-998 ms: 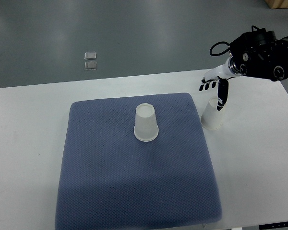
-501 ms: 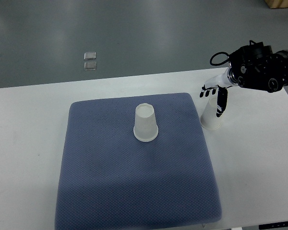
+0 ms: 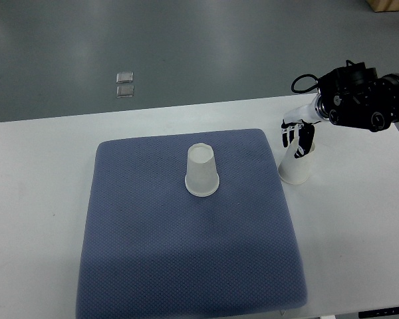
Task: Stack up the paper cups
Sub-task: 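Lift the grasped cup up off the table with the right hand, then move the held cup over the inverted cup and lower it on top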
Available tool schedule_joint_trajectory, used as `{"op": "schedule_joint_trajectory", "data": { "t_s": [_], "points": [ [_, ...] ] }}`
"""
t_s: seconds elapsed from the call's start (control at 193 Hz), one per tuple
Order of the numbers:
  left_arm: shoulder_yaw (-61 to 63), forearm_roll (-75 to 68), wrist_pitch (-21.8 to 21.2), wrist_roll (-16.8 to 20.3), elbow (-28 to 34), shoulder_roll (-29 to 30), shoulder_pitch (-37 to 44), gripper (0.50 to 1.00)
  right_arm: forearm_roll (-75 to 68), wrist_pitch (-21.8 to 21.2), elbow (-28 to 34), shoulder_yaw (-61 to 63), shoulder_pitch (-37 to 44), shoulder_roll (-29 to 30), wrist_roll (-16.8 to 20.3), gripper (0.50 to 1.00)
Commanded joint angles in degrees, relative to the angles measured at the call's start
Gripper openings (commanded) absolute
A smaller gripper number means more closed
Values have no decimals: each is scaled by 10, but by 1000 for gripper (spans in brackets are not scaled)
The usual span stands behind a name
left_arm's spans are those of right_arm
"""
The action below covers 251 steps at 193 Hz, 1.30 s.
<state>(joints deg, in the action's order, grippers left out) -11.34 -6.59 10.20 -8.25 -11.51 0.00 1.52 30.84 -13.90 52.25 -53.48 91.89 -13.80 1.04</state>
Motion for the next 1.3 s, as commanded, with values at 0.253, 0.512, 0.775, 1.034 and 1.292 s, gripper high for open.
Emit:
{"op": "schedule_joint_trajectory", "data": {
  "t_s": [0.253, 0.512, 0.775, 1.034, 1.292],
  "points": [
    [0, 0, 0, 0, 0, 0, 2, 1000, 3, -23, 16, -3, 51, -17, 4, 584],
    [0, 0, 0, 1, -2, 0, 1, 1000, 3, -111, 101, 2, 248, -76, 4, 590],
    [0, 0, 0, 1, -2, 0, 1, 1000, 1, -185, 194, 7, 443, -118, 4, 599],
    [0, 0, 0, 1, -1, 0, 1, 1000, -24, -177, 225, 8, 469, -97, 3, 599],
    [0, 0, 0, 1, -2, 0, 0, 1000, -167, -129, 220, 9, 481, 40, 3, 605]
  ]
}}
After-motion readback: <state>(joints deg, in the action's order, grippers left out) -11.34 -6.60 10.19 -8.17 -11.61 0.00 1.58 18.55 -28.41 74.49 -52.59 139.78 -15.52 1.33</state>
